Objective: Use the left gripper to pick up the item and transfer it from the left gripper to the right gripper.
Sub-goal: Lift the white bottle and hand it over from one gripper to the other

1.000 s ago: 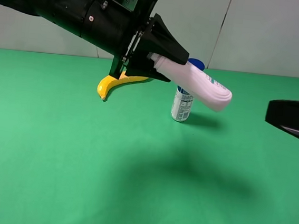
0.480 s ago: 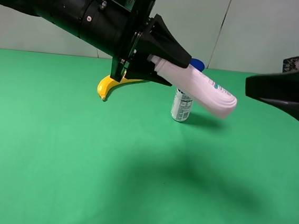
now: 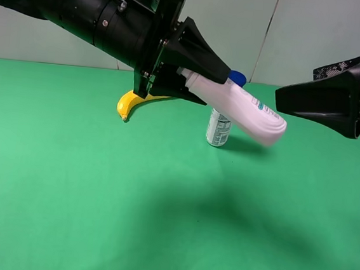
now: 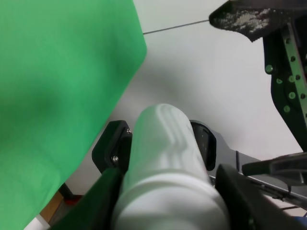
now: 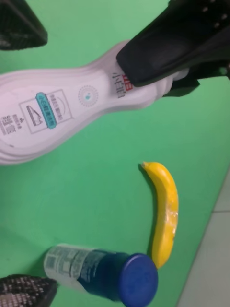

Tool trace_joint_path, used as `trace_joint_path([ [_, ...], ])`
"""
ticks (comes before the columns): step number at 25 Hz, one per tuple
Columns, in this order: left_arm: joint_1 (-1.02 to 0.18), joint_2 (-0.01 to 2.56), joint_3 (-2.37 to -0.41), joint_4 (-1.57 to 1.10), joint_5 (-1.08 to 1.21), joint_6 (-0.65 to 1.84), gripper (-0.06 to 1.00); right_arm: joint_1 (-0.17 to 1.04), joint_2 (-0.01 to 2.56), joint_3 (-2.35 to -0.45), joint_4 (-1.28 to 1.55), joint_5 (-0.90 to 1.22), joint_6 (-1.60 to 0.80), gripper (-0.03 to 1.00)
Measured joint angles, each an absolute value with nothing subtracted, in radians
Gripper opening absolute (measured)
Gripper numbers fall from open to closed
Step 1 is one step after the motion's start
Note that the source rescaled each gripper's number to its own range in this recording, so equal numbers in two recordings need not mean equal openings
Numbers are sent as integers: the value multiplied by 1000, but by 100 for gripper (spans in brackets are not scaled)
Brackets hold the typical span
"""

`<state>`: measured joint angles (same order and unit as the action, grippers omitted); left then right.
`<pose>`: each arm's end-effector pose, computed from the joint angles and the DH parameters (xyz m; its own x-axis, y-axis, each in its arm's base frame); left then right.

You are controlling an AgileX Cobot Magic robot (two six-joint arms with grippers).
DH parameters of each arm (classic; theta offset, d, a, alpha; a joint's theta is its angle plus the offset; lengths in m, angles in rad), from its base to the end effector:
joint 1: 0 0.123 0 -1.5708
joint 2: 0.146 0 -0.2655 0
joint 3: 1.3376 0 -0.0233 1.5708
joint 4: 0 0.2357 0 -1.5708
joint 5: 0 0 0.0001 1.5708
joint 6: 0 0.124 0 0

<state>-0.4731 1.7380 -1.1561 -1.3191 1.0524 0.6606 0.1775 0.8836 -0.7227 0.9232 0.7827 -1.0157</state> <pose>0.2565 -0.2485 0.2314 -0.9327 0.2234 -0.2831 0.3501 0.3725 -0.8595 0.1685 0.1011 0.2973 -0.3924 -0.2885 -0.8734 -0.7252 0.6812 0.1008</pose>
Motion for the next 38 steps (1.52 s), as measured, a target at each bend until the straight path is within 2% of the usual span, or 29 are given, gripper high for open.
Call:
trace_joint_path([
  [9,-473,1738,-1156,-1274,1052,666,0,193,909,-723,931,780,-1034,100],
  [18,-473,1738,-1156,-1274,1051,667,0,399,1016,-723,794,676,-998,100],
  [26,-473,1738,-1156,-1274,1048,667,0,494,1138,-725,757,604,-989,100],
  [38,-473,1738,-1156,-1267,1045,668,0,515,1163,-771,757,581,-988,100],
])
